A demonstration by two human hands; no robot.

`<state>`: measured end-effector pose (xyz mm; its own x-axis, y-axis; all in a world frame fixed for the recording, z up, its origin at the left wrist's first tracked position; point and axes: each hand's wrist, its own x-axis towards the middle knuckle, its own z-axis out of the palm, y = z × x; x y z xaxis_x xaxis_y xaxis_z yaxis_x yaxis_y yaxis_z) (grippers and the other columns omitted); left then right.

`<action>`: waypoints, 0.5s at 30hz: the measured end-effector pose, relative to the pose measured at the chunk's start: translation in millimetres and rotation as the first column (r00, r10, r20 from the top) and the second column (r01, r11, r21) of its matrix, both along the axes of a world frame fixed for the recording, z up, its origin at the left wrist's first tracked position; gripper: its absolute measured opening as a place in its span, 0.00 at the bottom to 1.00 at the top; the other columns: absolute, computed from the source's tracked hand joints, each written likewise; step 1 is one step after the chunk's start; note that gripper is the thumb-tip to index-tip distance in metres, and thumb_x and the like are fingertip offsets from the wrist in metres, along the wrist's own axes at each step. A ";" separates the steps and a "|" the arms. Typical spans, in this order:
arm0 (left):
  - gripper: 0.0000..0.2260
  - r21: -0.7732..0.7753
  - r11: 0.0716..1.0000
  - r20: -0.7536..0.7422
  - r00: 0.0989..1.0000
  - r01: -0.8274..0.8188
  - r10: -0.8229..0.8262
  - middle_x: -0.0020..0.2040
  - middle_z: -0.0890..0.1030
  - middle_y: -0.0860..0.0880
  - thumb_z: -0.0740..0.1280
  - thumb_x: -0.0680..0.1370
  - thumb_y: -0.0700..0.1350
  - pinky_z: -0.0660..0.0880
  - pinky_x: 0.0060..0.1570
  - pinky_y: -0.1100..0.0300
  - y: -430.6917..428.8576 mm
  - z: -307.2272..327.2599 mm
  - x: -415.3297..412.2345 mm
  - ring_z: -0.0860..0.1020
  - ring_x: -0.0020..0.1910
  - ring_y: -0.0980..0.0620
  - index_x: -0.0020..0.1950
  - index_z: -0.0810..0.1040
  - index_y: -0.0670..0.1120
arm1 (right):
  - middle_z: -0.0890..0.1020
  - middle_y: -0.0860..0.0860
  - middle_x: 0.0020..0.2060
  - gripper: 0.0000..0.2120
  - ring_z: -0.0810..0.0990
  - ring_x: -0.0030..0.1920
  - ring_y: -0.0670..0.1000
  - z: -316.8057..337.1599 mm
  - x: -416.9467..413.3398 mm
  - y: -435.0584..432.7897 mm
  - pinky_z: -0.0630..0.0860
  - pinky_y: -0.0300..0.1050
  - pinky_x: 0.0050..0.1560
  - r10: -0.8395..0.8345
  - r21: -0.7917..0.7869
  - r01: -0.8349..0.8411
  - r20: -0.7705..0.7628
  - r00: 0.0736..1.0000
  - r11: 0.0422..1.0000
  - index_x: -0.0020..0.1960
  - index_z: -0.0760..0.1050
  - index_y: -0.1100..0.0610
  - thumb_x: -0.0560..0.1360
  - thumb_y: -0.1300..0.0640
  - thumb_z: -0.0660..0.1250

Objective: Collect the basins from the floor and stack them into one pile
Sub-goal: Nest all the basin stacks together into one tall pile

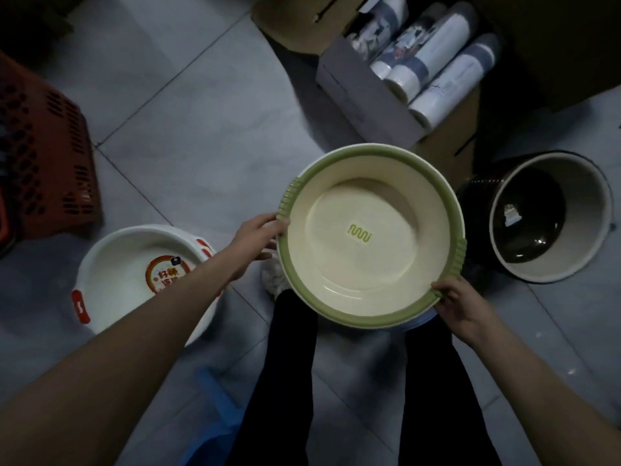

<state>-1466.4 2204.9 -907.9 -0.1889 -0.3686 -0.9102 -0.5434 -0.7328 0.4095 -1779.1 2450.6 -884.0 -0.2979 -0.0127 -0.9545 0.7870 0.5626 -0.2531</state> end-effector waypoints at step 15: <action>0.08 -0.193 0.950 0.112 0.968 0.245 -0.226 0.46 0.84 0.39 0.70 0.80 0.43 0.77 0.33 0.62 125.0 -11.1 -79.4 0.82 0.40 0.47 0.58 0.80 0.44 | 0.82 0.60 0.58 0.20 0.80 0.51 0.56 -44.4 -48.5 147.0 0.83 0.45 0.43 -0.204 -0.011 0.203 -0.050 0.978 0.979 0.53 0.81 0.53 0.71 0.73 0.63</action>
<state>-1545.8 2329.9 -919.0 -0.2155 -0.5027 -0.8372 -0.7309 -0.4855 0.4797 -1827.6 2597.7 -928.4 -0.3424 0.0473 -0.9383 0.8711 0.3902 -0.2982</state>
